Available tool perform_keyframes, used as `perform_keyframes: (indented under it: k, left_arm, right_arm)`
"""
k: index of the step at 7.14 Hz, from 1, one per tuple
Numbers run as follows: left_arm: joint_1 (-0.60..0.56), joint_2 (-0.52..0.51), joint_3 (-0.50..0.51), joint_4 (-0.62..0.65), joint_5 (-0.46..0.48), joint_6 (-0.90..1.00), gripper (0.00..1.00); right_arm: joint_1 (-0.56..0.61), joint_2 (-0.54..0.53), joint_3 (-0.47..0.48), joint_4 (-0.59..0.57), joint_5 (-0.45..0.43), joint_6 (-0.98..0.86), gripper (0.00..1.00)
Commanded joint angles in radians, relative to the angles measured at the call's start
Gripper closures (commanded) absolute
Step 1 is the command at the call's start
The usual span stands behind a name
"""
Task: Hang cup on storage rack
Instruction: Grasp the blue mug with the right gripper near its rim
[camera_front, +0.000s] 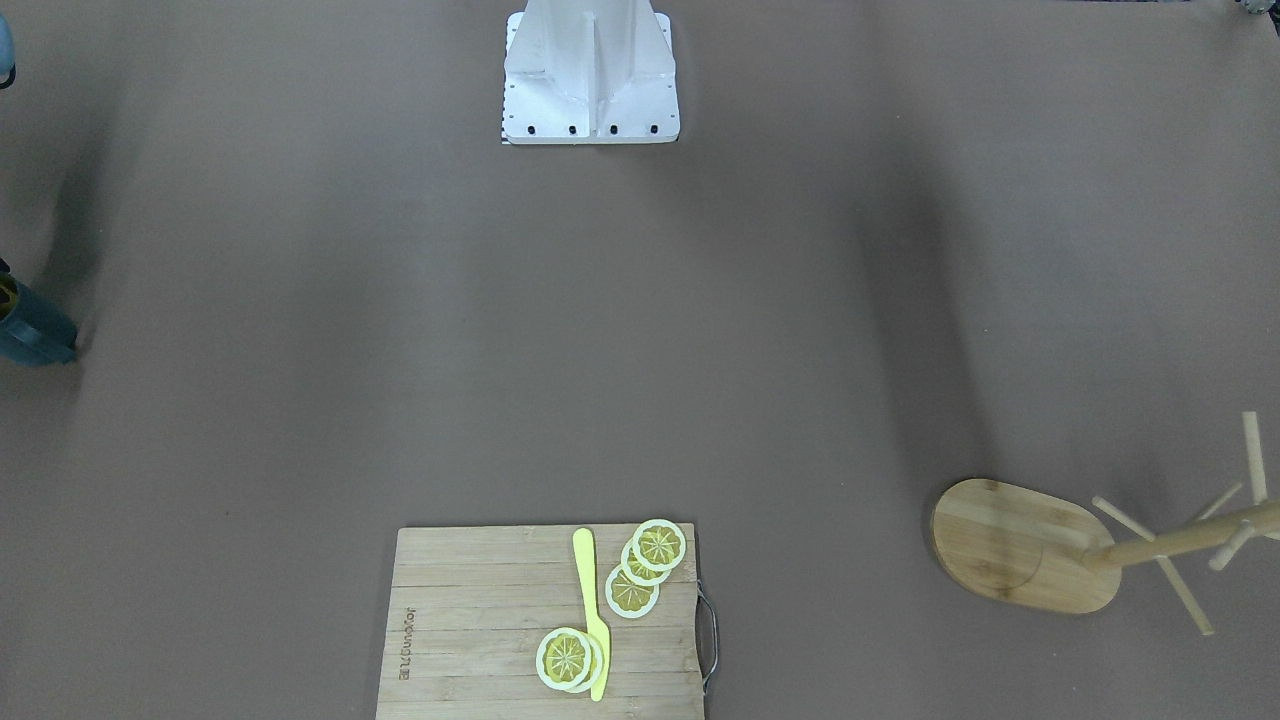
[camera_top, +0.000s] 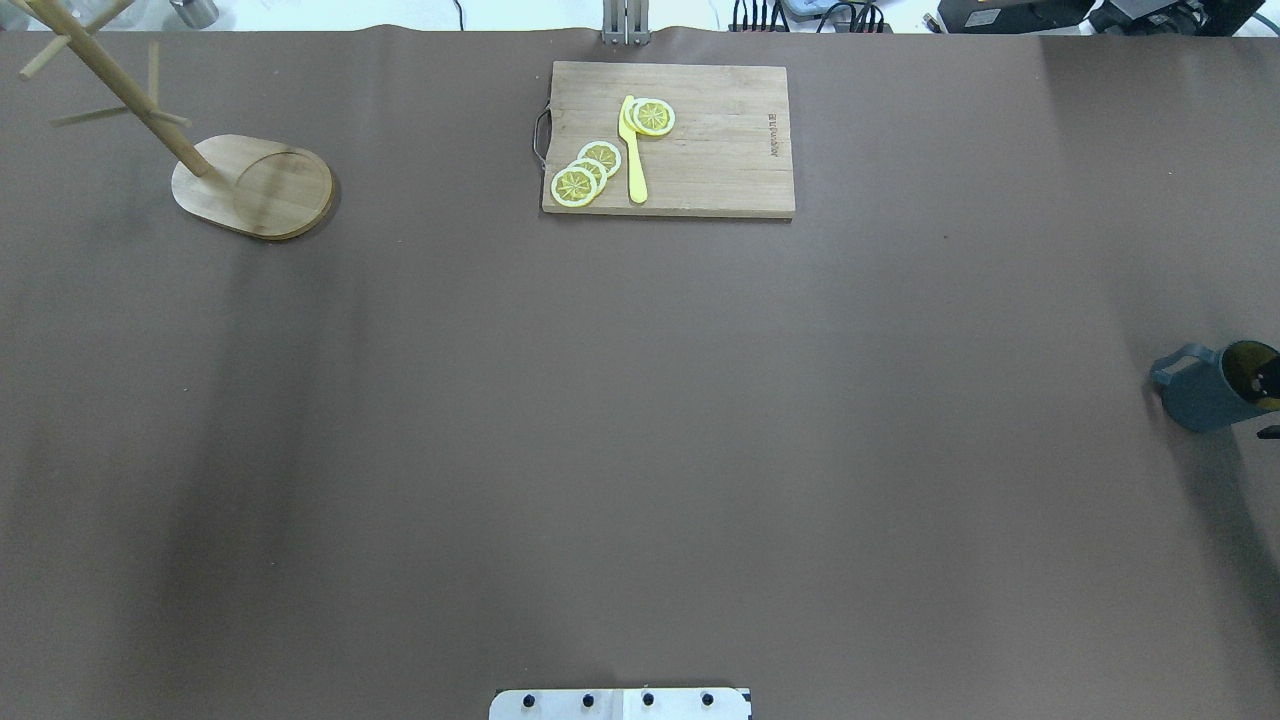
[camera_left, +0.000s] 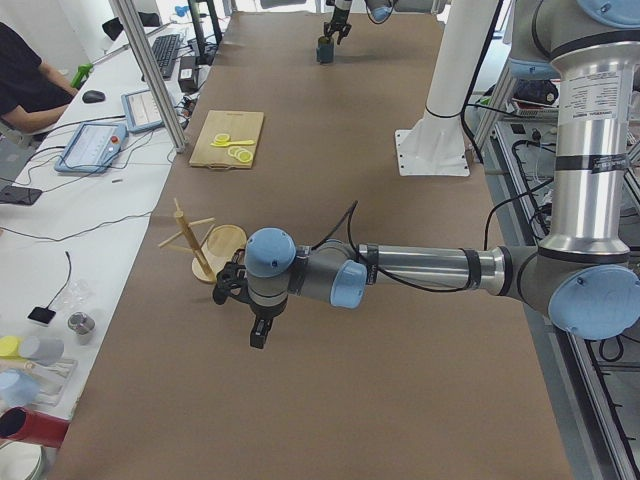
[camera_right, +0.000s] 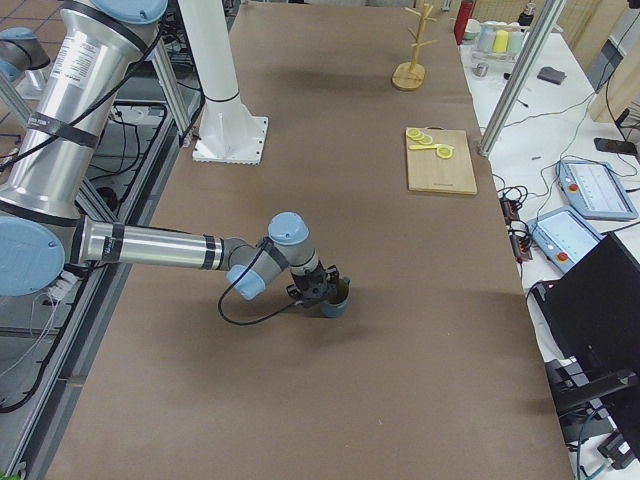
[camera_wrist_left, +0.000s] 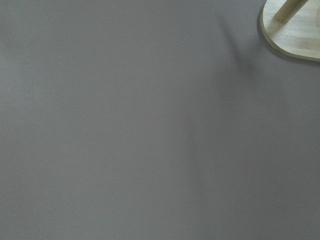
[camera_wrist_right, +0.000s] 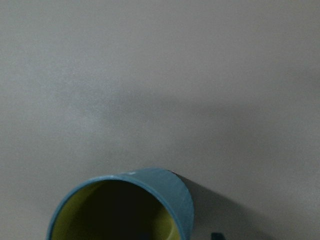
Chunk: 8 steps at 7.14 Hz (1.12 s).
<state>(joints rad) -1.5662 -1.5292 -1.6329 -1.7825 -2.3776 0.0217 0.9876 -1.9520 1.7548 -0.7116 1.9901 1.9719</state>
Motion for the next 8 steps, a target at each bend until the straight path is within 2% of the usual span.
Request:
perform_keyframes:
  k: [1,2,3,4,6,7,8]
  left_arm:
    - [0.0,0.0,0.004,0.0,0.0,0.0,0.02]
    - [0.0,0.0,0.007,0.002,0.0,0.0,0.02]
    - [0.0,0.001,0.008,0.002,0.0,0.0,0.02]
    - [0.0,0.001,0.014,0.002,0.0,0.0,0.02]
    - [0.0,0.009,0.013,0.002,0.0,-0.002,0.02]
    - [0.0,0.009,0.01,0.0,0.0,-0.003,0.02]
    - [0.002,0.007,0.005,0.0,0.001,-0.003,0.02]
  right_arm:
    - [-0.017,0.004,0.034,0.009,-0.008,0.044,1.0]
    - [0.012,0.002,0.081,-0.005,0.002,0.038,1.0]
    - [0.093,0.016,0.132,-0.091,0.066,-0.017,1.0]
    - [0.196,0.063,0.188,-0.215,0.105,-0.207,1.0]
    - [0.223,0.187,0.344,-0.564,0.108,-0.479,1.0]
    - [0.224,0.34,0.374,-0.783,0.11,-0.659,1.0]
    - [0.177,0.502,0.393,-1.003,0.11,-0.809,1.0]
